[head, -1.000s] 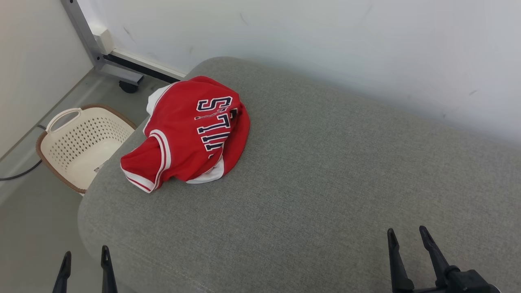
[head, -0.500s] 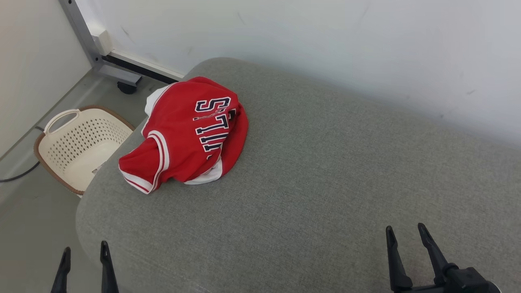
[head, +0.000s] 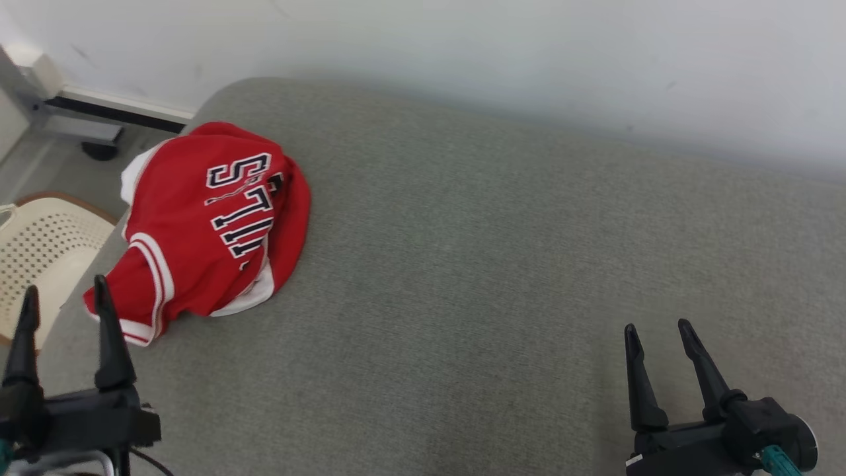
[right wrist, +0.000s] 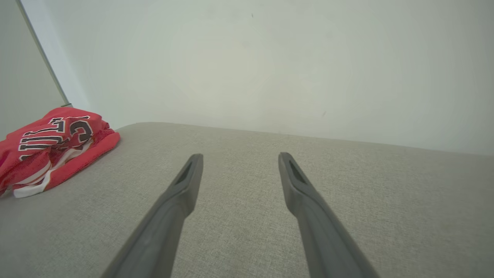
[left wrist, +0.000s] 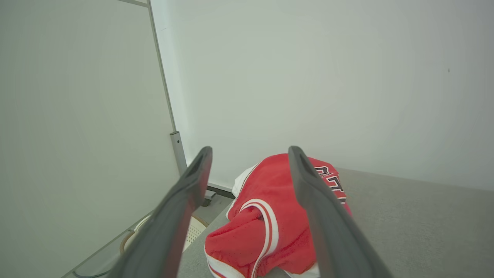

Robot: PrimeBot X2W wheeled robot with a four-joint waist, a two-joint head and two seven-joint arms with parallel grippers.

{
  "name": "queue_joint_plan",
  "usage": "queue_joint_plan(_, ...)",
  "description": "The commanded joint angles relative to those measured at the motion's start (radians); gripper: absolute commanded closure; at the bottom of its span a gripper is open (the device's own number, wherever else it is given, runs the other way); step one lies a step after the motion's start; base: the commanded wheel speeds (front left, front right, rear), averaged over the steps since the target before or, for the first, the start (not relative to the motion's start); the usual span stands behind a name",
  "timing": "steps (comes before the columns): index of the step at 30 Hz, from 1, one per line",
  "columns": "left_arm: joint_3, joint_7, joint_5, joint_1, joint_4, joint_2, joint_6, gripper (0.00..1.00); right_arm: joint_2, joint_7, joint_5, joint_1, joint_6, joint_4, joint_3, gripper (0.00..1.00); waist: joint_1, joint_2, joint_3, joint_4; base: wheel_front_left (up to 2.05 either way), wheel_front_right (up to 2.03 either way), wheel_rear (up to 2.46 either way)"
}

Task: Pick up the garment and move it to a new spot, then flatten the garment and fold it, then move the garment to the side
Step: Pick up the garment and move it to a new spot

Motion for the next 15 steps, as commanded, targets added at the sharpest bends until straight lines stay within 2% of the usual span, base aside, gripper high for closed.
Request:
queue_joint_plan(1, 0.012, -0.003, -0.002, -0.039, 0.006, 0.014, -0.003, 0.00, -0.003, -0.001, 0.006, -0.017, -0.002, -0.003, -0.005, 0.00, -0.0001, -0.0001, 0.085, -0.121, 0.00, 0.00, 0.00)
queue_joint_plan(7, 0.065, -0.003, -0.026, -0.126, 0.008, 0.046, -0.006, 0.00, -0.002, -0.001, 0.020, -0.055, -0.002, -0.008, -0.024, 0.00, -0.0001, -0.0001, 0.138, -0.204, 0.00, 0.00, 0.00)
queue_joint_plan(15, 0.064, -0.003, -0.063, -0.215, 0.057, 0.110, -0.006, 0.00, -0.003, -0.001, 0.037, -0.090, -0.002, -0.012, -0.023, 0.00, -0.0001, -0.0001, 0.179, -0.261, 0.00, 0.00, 0.00)
